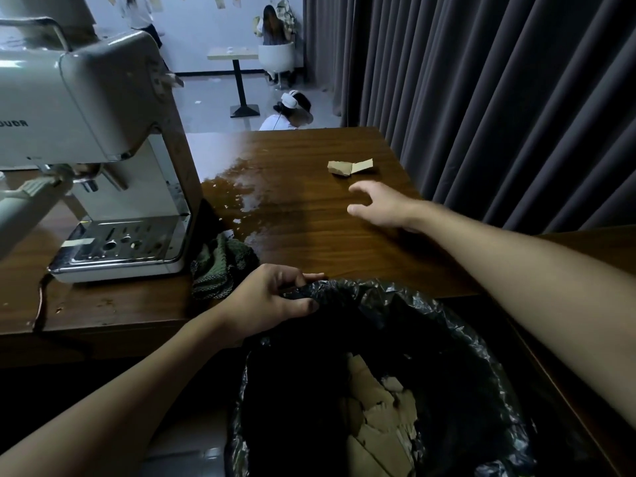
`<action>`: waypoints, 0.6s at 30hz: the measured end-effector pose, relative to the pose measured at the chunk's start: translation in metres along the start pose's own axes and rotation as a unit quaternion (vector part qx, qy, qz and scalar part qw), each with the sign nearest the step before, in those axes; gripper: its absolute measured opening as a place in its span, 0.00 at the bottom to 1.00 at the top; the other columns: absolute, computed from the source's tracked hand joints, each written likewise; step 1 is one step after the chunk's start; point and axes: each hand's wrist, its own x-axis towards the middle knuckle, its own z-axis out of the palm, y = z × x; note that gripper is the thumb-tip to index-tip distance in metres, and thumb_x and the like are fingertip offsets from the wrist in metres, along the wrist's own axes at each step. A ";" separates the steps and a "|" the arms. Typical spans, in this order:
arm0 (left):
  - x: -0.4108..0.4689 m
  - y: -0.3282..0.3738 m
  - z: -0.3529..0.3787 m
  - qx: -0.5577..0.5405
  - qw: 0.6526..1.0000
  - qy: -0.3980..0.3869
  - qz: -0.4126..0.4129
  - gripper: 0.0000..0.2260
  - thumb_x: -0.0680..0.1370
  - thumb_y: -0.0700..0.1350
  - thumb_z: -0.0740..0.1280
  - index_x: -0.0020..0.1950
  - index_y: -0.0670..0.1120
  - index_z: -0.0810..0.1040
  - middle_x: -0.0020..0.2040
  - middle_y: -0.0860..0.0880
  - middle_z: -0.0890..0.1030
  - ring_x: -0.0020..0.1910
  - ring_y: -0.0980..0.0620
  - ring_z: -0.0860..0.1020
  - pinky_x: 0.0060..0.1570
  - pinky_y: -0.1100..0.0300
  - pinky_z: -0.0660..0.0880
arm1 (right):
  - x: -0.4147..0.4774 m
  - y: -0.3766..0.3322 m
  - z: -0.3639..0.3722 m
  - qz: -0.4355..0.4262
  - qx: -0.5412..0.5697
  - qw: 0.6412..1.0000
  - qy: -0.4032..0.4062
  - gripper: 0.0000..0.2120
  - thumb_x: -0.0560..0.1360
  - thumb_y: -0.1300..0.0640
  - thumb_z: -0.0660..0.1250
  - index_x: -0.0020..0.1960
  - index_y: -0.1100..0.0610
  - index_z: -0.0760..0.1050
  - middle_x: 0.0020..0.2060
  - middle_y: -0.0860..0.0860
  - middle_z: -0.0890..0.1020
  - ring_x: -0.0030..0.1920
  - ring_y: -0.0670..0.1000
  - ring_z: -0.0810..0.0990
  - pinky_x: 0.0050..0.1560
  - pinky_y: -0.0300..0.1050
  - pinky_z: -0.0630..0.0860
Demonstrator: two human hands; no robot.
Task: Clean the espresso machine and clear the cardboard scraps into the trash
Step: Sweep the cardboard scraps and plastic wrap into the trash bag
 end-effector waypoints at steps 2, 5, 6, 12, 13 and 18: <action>0.000 -0.002 0.001 -0.001 1.000 0.004 -0.001 0.08 0.74 0.35 0.74 0.39 0.34 0.76 0.44 0.60 0.84 0.49 0.72 0.78 0.47 0.74 0.71 | 0.021 -0.001 0.004 -0.011 -0.053 0.998 0.026 0.28 0.79 0.49 0.64 0.76 0.50 0.60 0.77 0.50 0.59 0.76 0.53 0.58 0.75 0.54 0.58; 0.003 -0.008 0.000 -0.003 1.000 0.002 0.010 0.08 0.74 0.36 0.74 0.38 0.37 0.77 0.58 0.51 0.84 0.62 0.64 0.77 0.58 0.68 0.74 | 0.050 -0.002 0.008 -0.010 -0.103 0.994 0.039 0.30 0.80 0.47 0.60 0.78 0.51 0.54 0.79 0.50 0.54 0.78 0.52 0.53 0.76 0.54 0.52; 0.004 -0.010 -0.001 -0.007 1.000 -0.002 0.015 0.08 0.74 0.37 0.75 0.38 0.40 0.77 0.61 0.51 0.83 0.64 0.62 0.76 0.61 0.65 0.74 | 0.059 -0.002 0.010 -0.008 -0.115 0.992 0.043 0.30 0.81 0.46 0.59 0.79 0.51 0.52 0.79 0.50 0.53 0.78 0.52 0.51 0.76 0.54 0.50; 0.004 -0.014 0.000 -0.020 0.999 -0.003 0.036 0.10 0.72 0.46 0.75 0.35 0.51 0.76 0.63 0.57 0.81 0.65 0.61 0.77 0.66 0.55 0.73 | 0.094 0.006 0.012 0.086 -0.129 0.988 -0.007 0.34 0.78 0.36 0.53 0.78 0.43 0.40 0.79 0.51 0.50 0.78 0.58 0.50 0.75 0.62 0.50; 0.004 -0.014 -0.001 -0.020 0.999 -0.001 0.039 0.09 0.71 0.48 0.75 0.35 0.52 0.76 0.63 0.58 0.81 0.65 0.61 0.77 0.65 0.55 0.73 | 0.094 0.006 0.012 0.104 -0.140 0.984 -0.021 0.35 0.77 0.34 0.52 0.78 0.42 0.40 0.79 0.51 0.50 0.78 0.61 0.50 0.74 0.64 0.51; 0.003 -0.012 -0.003 -0.009 0.999 -0.006 0.039 0.09 0.73 0.46 0.75 0.36 0.54 0.78 0.64 0.59 0.80 0.65 0.61 0.76 0.66 0.53 0.73 | 0.094 0.005 0.011 0.065 -0.190 0.979 -0.023 0.33 0.76 0.33 0.46 0.78 0.45 0.53 0.79 0.49 0.49 0.78 0.61 0.43 0.72 0.70 0.43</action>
